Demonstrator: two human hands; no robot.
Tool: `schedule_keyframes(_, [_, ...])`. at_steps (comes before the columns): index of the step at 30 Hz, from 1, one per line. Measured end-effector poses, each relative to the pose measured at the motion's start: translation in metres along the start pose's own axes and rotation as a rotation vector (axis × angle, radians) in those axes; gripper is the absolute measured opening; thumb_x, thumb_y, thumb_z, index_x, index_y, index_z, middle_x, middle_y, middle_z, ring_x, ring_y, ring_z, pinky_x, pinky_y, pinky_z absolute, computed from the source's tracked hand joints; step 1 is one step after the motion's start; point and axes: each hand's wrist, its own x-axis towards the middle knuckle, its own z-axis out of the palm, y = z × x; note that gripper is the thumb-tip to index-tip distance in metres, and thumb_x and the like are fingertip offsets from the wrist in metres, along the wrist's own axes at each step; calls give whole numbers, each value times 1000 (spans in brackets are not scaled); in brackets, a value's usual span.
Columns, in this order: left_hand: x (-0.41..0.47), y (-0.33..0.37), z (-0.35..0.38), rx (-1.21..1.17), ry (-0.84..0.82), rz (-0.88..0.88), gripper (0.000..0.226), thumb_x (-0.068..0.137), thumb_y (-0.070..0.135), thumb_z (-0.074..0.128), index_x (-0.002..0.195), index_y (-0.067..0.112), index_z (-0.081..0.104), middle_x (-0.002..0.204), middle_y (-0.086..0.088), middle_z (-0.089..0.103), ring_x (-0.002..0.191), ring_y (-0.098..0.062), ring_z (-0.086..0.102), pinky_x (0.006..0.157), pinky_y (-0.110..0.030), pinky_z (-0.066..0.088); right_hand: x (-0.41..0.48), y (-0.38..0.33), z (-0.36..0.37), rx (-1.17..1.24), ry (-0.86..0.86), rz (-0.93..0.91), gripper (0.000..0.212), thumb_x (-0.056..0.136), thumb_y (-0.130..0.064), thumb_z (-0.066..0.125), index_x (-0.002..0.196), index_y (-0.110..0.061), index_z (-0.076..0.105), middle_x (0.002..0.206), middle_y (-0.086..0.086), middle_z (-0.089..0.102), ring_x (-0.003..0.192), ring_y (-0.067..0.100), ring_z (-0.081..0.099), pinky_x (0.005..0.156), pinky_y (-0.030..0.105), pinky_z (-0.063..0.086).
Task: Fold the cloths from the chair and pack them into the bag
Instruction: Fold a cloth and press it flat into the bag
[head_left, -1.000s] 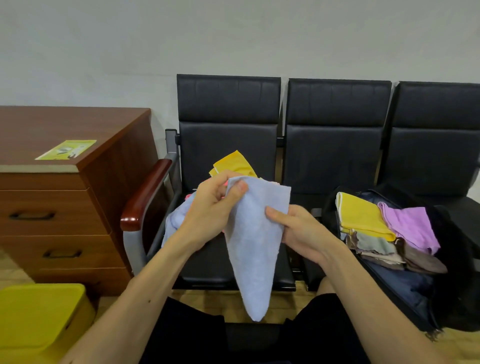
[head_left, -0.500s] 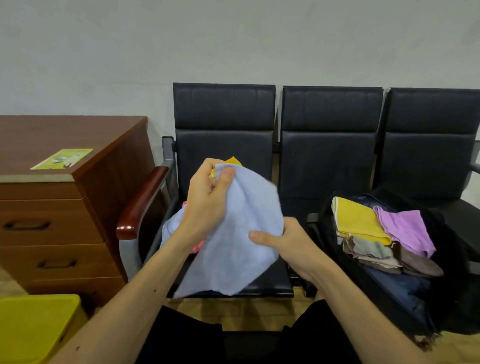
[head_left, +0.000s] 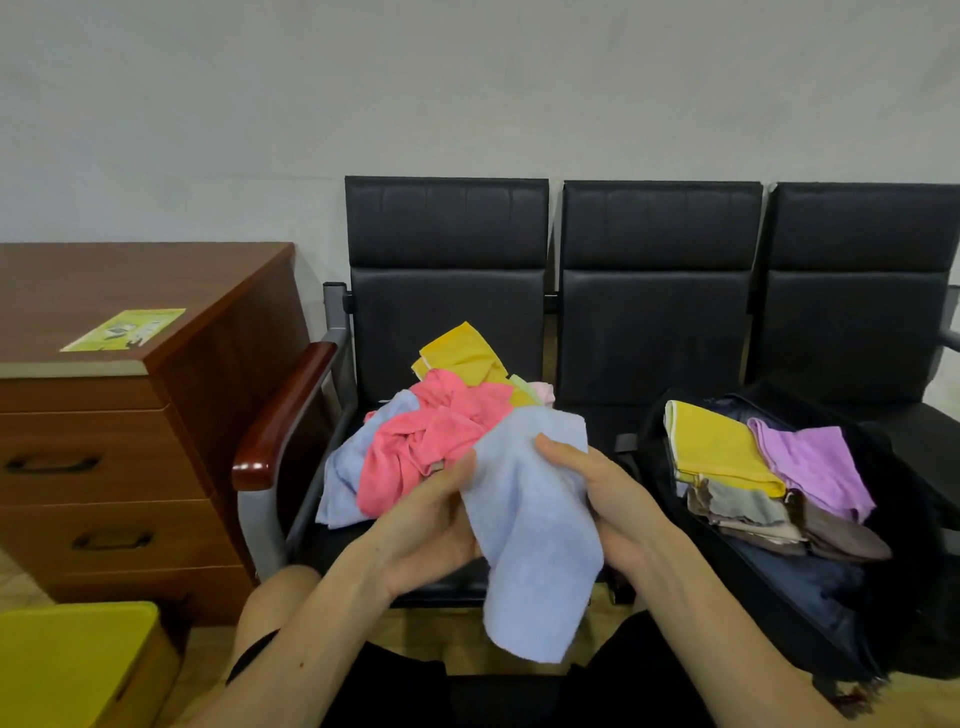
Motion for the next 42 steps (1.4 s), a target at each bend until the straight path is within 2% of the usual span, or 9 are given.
schedule_keyframes(5, [2, 6, -11, 434, 70, 123, 28, 96, 14, 60, 124, 10, 65, 122, -7, 71, 116, -21, 66, 100, -41, 52, -3, 11, -15, -45, -113, 12, 40, 84, -15, 72, 121, -4, 67, 117, 19, 70, 107, 34, 69, 84, 42, 60])
schedule_keyframes(11, [9, -5, -31, 661, 359, 20, 15, 94, 25, 67, 102, 13, 69, 89, 0, 77, 83, -11, 73, 70, -24, 58, 3, 42, -32, -188, -40, 150, 20, 77, -13, 74, 94, -4, 79, 100, 19, 75, 88, 28, 74, 71, 37, 60])
schedule_keyframes(16, [12, 3, -45, 390, 185, -214, 39, 88, 20, 68, 123, 4, 65, 116, -13, 73, 109, -26, 69, 92, -39, 56, 12, 25, -32, -314, -26, 155, 31, 90, -12, 69, 119, -1, 68, 108, 17, 74, 96, 29, 73, 72, 35, 59])
schedule_keyframes(20, [9, 62, -8, 494, -6, 120, 47, 75, -2, 68, 120, 13, 65, 118, -5, 73, 114, -24, 67, 86, -33, 59, 6, -36, -11, -433, -158, -226, 41, 87, 0, 67, 127, -8, 62, 117, 10, 72, 106, 25, 70, 84, 37, 59])
schedule_keyframes(26, [-21, 140, 45, 952, -161, 884, 17, 80, -14, 65, 83, 0, 75, 91, 2, 75, 90, -9, 69, 81, -23, 54, -43, -121, 18, -523, -212, -796, 28, 80, 7, 69, 67, -16, 78, 73, 3, 74, 69, 12, 68, 62, 26, 54])
schedule_keyframes(28, [-17, 143, 48, 966, -146, 915, 27, 80, -18, 62, 77, 5, 76, 92, 5, 72, 89, -13, 68, 80, -22, 52, -45, -126, 18, -531, -270, -804, 10, 76, -10, 77, 67, -14, 76, 86, 10, 75, 78, 19, 71, 66, 29, 56])
schedule_keyframes(31, [-11, 139, 48, 979, -141, 888, 50, 83, -25, 57, 68, 18, 77, 95, 2, 72, 92, -17, 69, 79, -25, 53, -39, -124, 9, -606, -214, -791, 45, 84, 19, 56, 55, -12, 71, 97, 4, 76, 92, 21, 72, 69, 29, 57])
schedule_keyframes(35, [-7, 132, 49, 880, -73, 829, 61, 83, -23, 54, 63, 31, 74, 94, 4, 73, 93, -17, 68, 73, -29, 54, -41, -122, 6, -645, -204, -823, 49, 82, 27, 48, 59, -9, 73, 101, 5, 75, 102, 23, 70, 77, 27, 57])
schedule_keyframes(42, [-7, 117, 53, 738, 10, 720, 41, 96, -12, 43, 77, 16, 67, 67, 7, 59, 57, -6, 52, 51, -17, 41, -44, -117, 3, -583, -175, -779, 46, 89, 15, 53, 62, -15, 75, 95, -1, 75, 96, 19, 72, 67, 23, 57])
